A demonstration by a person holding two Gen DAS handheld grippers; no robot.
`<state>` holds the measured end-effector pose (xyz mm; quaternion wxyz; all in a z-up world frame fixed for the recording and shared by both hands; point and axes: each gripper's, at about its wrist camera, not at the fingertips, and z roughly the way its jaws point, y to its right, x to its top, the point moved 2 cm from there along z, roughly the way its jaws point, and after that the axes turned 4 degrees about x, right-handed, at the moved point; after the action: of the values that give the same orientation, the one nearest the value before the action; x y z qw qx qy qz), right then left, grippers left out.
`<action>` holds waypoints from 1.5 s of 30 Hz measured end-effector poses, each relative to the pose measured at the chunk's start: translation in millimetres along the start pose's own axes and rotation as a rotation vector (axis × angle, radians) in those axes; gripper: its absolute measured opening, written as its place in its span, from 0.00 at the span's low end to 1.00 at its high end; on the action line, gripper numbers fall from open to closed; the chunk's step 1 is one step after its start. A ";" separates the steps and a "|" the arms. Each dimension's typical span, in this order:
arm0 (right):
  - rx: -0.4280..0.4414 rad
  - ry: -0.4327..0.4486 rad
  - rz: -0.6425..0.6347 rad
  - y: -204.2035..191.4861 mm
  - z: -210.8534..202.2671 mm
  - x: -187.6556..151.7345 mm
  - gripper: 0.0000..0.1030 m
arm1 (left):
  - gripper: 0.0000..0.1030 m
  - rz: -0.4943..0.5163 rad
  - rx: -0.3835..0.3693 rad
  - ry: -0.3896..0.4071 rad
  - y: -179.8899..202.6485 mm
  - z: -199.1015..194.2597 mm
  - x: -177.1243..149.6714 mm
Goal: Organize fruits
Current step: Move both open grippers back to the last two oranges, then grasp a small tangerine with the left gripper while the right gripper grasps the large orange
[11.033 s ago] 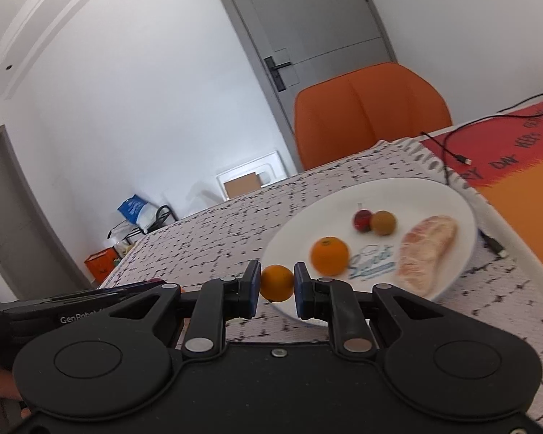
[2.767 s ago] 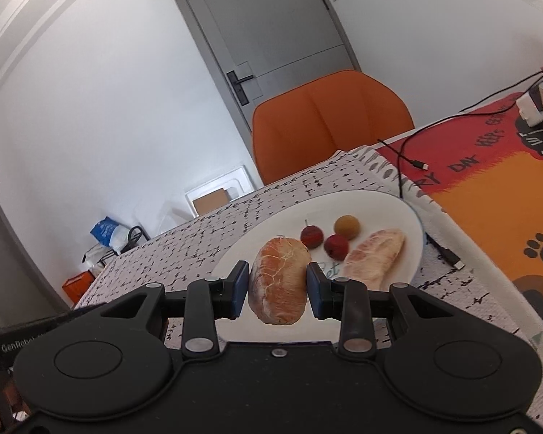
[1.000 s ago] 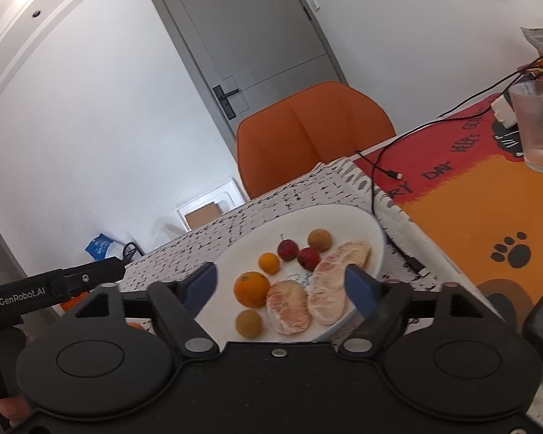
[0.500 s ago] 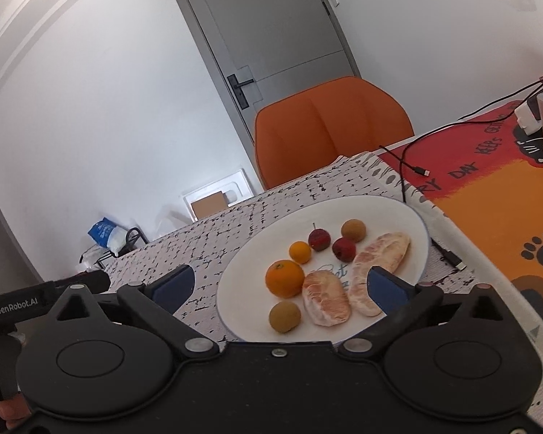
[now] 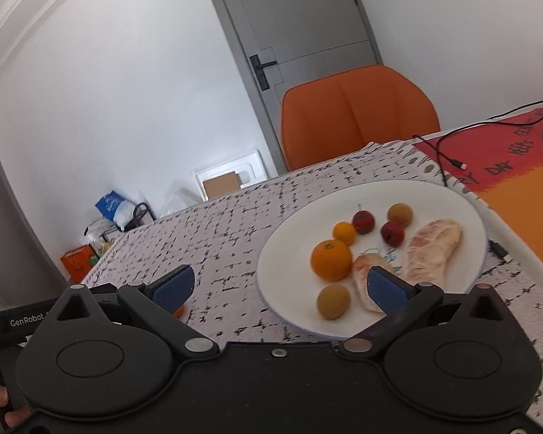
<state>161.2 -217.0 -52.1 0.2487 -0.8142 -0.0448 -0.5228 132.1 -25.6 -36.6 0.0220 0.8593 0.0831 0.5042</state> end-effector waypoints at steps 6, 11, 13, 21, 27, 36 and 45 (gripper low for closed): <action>0.017 -0.038 -0.034 -15.3 14.5 -6.6 1.00 | 0.74 -0.037 -0.010 -0.035 -10.7 9.0 -14.6; 0.023 -0.063 -0.048 -24.5 24.0 -10.9 1.00 | 0.53 -0.060 -0.028 -0.072 -15.5 18.3 -25.1; 0.027 -0.068 -0.057 -28.5 26.9 -11.9 1.00 | 0.42 -0.065 -0.030 -0.079 -16.6 21.2 -28.2; 0.043 -0.086 -0.085 -43.2 39.9 -17.4 1.00 | 0.20 -0.078 -0.030 -0.092 -28.7 21.2 -30.3; 0.074 -0.098 -0.176 -65.8 50.0 -16.9 1.00 | 0.20 -0.121 -0.010 -0.080 -50.7 17.1 -24.6; 0.095 -0.163 -0.240 -95.4 71.8 -23.8 0.91 | 0.20 -0.174 0.005 -0.060 -77.3 10.2 -21.5; 0.077 -0.190 -0.286 -120.0 92.5 -26.8 0.90 | 0.20 -0.220 0.015 -0.038 -101.1 3.6 -19.4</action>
<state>185.9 -65.6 -63.0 0.1976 -0.8351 -0.2035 -0.4713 113.8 71.0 -67.4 0.0724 0.8547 0.1801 0.4815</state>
